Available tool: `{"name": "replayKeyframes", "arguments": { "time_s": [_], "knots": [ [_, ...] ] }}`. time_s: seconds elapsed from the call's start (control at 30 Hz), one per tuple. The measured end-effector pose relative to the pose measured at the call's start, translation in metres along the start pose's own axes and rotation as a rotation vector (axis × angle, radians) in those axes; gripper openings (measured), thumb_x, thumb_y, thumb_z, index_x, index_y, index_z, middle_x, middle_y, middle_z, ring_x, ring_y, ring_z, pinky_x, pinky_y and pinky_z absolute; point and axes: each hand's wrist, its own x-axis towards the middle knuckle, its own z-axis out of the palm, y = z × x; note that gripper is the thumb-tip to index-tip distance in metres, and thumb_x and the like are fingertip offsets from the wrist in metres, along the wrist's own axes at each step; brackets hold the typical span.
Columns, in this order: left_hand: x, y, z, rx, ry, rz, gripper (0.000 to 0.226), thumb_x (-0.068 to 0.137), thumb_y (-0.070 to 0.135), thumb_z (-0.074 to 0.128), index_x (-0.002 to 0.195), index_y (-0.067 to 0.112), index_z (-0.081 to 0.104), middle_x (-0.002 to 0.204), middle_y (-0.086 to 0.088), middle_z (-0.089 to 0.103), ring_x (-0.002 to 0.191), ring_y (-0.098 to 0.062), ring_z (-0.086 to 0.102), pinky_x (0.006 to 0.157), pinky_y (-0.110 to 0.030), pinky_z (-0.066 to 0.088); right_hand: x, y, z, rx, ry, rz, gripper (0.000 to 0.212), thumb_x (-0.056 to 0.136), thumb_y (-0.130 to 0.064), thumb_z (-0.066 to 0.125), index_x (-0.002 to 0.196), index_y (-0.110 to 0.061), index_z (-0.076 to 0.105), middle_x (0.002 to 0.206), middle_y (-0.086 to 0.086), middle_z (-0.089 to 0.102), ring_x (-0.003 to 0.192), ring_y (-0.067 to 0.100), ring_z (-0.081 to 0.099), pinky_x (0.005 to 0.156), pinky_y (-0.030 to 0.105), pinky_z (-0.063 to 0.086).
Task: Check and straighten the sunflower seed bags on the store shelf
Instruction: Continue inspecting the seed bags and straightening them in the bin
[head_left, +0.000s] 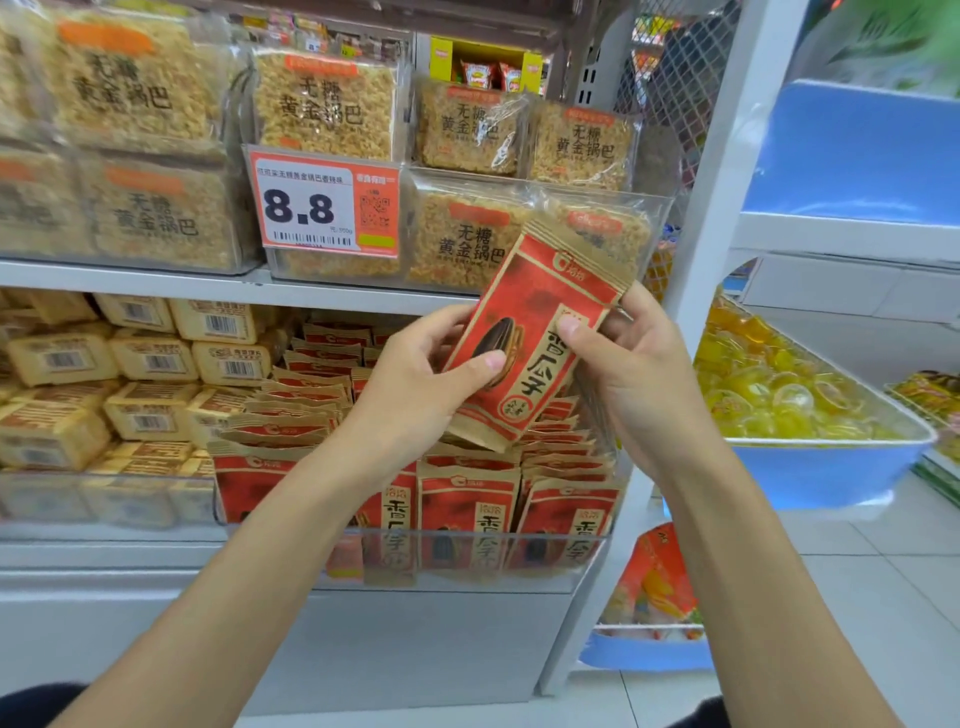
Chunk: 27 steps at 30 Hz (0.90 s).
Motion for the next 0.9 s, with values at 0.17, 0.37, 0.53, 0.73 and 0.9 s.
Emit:
{"name": "replayKeyframes", "arguments": {
  "time_s": [0.17, 0.37, 0.53, 0.73, 0.9],
  "knots": [
    [0.016, -0.005, 0.002, 0.034, -0.056, 0.044, 0.033, 0.097, 0.015, 0.06, 0.126, 0.03, 0.059, 0.117, 0.006, 0.069, 0.108, -0.007, 0.065, 0.089, -0.023, 0.055, 0.006, -0.006, -0.012, -0.167, -0.033, -0.124, 0.031, 0.094, -0.003, 0.06, 0.12, -0.019, 0.052, 0.109, 0.0, 0.068, 0.102, 0.011, 0.066, 0.082, 0.027, 0.054],
    [0.041, -0.012, -0.008, 0.586, -0.261, -0.145, 0.027, 0.105, 0.021, 0.042, 0.116, 0.027, 0.067, 0.11, 0.001, 0.067, 0.069, 0.002, 0.03, 0.083, -0.028, 0.051, 0.012, 0.001, -0.049, -0.269, 0.08, -0.145, 0.029, 0.093, 0.0, 0.06, 0.105, -0.026, 0.056, 0.099, -0.009, 0.068, 0.095, 0.005, 0.066, 0.081, 0.02, 0.052],
    [0.07, -0.024, -0.009, 0.765, -0.338, -0.162, 0.041, 0.102, 0.0, 0.034, 0.117, 0.018, 0.069, 0.119, 0.003, 0.038, 0.068, 0.007, 0.061, 0.049, -0.022, 0.043, 0.017, 0.022, -0.058, -0.24, 0.057, -0.053, 0.028, 0.092, 0.002, 0.06, 0.104, -0.023, 0.058, 0.098, -0.008, 0.069, 0.094, 0.005, 0.066, 0.082, 0.021, 0.053],
    [0.095, -0.042, -0.003, 0.8, -0.481, -0.105, 0.029, 0.101, 0.012, 0.051, 0.123, 0.02, 0.067, 0.128, 0.005, 0.063, 0.118, -0.008, 0.056, 0.1, -0.021, 0.039, 0.023, 0.041, -0.066, -0.367, -0.069, 0.069, 0.018, 0.095, -0.001, 0.056, 0.101, -0.018, 0.059, 0.095, -0.006, 0.068, 0.087, 0.002, 0.064, 0.077, 0.017, 0.049],
    [0.102, -0.056, 0.005, 0.832, -0.545, -0.118, 0.03, 0.103, 0.015, 0.048, 0.127, 0.018, 0.066, 0.133, 0.004, 0.062, 0.122, -0.012, 0.055, 0.108, -0.028, 0.039, 0.027, 0.057, -0.063, -0.8, -0.089, 0.031, 0.01, 0.095, -0.015, 0.06, 0.09, -0.021, 0.066, 0.086, -0.008, 0.064, 0.075, 0.002, 0.058, 0.07, 0.018, 0.044]
  ]
}}
